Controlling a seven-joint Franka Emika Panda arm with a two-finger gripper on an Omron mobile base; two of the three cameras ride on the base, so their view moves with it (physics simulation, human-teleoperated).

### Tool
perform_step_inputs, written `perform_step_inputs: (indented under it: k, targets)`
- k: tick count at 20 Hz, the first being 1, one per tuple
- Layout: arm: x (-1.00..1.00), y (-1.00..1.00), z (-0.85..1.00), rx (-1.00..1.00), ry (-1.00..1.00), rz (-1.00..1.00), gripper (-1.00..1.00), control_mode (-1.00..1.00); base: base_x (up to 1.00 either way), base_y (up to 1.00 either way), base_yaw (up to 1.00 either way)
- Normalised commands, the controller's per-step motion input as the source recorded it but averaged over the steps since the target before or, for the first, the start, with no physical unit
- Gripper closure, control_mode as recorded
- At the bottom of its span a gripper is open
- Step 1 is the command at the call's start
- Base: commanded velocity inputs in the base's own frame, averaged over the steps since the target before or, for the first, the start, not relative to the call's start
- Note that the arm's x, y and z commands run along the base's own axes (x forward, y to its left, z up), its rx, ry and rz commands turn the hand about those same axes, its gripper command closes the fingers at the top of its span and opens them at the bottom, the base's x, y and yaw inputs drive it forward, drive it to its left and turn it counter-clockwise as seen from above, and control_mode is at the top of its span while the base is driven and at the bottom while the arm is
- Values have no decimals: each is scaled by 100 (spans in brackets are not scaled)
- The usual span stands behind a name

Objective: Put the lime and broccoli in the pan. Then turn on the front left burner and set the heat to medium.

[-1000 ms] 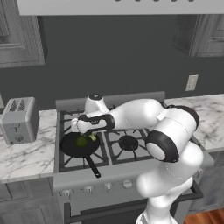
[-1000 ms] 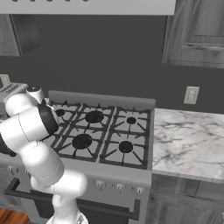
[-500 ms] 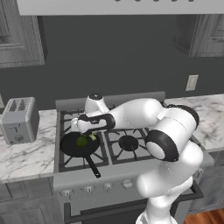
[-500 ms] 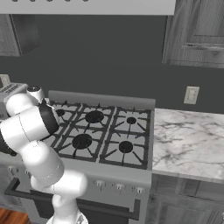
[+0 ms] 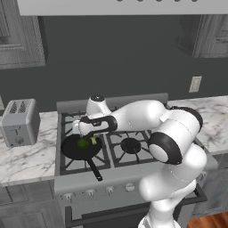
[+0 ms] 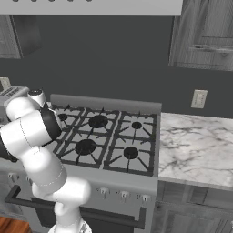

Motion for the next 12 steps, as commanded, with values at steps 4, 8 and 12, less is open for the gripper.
perform_step_inputs:
  k: [4,8,12]
  targets:
    - [-7,0,6,0,0,0,-100,-100,0,0,0]
    - [-30,0,18,0,0,0,-100,-100,0,0,0]
    - [-44,0,26,0,-1,0,-100,-100,0,0,0]
